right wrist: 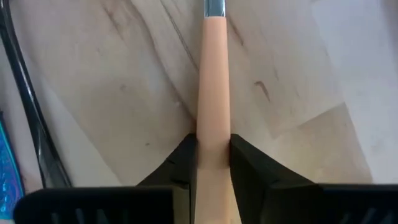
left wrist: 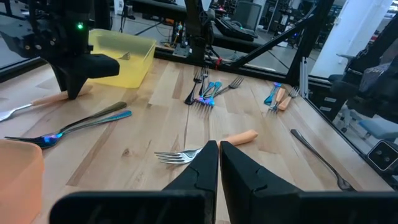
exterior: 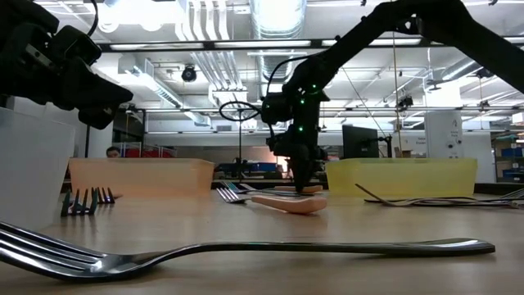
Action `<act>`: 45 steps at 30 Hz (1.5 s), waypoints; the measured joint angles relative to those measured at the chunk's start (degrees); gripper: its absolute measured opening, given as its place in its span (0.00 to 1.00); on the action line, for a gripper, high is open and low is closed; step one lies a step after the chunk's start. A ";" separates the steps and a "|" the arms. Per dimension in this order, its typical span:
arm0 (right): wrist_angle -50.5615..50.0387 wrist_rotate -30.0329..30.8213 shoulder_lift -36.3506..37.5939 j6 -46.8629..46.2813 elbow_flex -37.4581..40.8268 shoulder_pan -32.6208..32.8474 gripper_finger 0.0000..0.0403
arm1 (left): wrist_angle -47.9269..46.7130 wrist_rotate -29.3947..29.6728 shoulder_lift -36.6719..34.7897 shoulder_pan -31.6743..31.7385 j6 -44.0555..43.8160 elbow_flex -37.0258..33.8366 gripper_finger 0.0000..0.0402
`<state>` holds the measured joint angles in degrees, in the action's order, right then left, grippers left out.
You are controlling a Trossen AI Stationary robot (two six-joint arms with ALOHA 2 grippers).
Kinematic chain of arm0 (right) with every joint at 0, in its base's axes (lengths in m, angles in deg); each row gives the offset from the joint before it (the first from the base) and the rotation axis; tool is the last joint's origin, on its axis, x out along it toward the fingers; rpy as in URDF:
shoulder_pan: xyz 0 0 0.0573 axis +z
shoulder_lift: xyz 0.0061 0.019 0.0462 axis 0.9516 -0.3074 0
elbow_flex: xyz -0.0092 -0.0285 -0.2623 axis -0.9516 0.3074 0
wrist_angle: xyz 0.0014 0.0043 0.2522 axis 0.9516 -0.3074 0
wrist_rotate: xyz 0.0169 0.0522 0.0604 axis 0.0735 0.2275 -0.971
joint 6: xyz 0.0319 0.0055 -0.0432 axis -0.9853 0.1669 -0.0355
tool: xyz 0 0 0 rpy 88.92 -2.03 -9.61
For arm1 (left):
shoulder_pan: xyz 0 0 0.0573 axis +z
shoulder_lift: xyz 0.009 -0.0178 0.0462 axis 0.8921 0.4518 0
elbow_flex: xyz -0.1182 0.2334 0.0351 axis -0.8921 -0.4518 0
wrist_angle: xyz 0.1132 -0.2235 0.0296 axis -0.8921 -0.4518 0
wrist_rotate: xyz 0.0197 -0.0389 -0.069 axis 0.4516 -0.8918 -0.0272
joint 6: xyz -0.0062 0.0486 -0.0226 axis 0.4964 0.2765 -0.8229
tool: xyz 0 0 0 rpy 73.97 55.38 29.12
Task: Sort silverware by color (type)
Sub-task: Put the orange fork into the yellow bin
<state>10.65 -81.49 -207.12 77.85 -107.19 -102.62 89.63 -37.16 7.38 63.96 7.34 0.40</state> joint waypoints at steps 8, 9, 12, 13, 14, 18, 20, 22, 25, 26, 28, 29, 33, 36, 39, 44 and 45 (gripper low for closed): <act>-0.68 0.09 0.20 -0.45 -2.27 0.13 0.14 | 0.00 0.02 0.00 0.00 -0.01 0.00 0.00; -1.25 0.19 0.60 -0.44 -2.83 0.21 0.14 | -0.01 0.01 0.00 0.00 0.00 0.00 0.00; -2.86 0.13 2.98 -0.44 -4.97 0.61 0.14 | 0.00 0.00 0.02 0.00 0.00 0.00 0.00; -3.46 0.17 4.06 -0.44 -5.74 0.65 0.14 | 0.00 0.02 0.00 0.00 0.00 0.00 0.00; -4.39 0.13 5.12 -0.51 -6.27 0.69 0.14 | -0.02 0.00 0.02 0.00 -0.01 0.00 0.00; -10.59 0.12 11.11 -0.73 -7.47 0.87 0.14 | 0.00 0.00 0.02 0.00 -0.02 0.00 0.00; -15.16 0.09 15.66 -0.24 -7.49 0.87 0.14 | 0.00 0.01 0.02 0.00 0.00 0.00 0.00; -18.04 0.13 20.39 -0.39 -6.22 0.72 0.14 | 0.00 0.01 0.02 0.00 0.00 0.00 0.00; -21.20 0.13 26.57 -0.48 -3.25 0.39 0.14 | -0.02 0.00 0.02 0.00 0.00 0.00 0.00; -21.06 0.16 28.42 -0.48 -1.94 0.31 0.14 | -0.02 0.00 0.00 0.00 0.00 0.00 0.00; -20.96 0.10 31.84 -0.34 0.71 0.05 0.14 | -0.01 0.02 0.02 0.00 0.00 0.00 0.00; -20.52 0.15 33.25 0.03 2.21 -0.19 0.14 | -0.01 0.00 0.02 0.00 -0.01 0.00 0.00; -20.51 0.14 36.44 1.96 10.16 -1.61 0.14 | 0.00 0.00 0.02 0.00 0.00 0.00 0.00; -20.61 0.84 37.59 4.00 16.52 -2.69 0.14 | 0.00 0.02 0.02 0.00 -0.01 0.00 0.00; -20.54 5.50 38.65 7.03 20.95 -3.76 0.14 | 0.00 0.01 0.02 0.00 0.00 0.00 0.00; -21.12 7.81 38.85 7.40 25.49 -6.01 0.14 | 0.00 0.00 0.00 0.00 0.00 0.00 0.00; -21.79 7.02 38.89 7.23 26.44 -6.46 0.14 | -0.01 0.00 0.01 0.00 0.00 0.00 0.00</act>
<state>-11.14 -74.47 -168.23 85.08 -80.76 -109.08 89.62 -37.16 7.39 63.96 7.34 0.40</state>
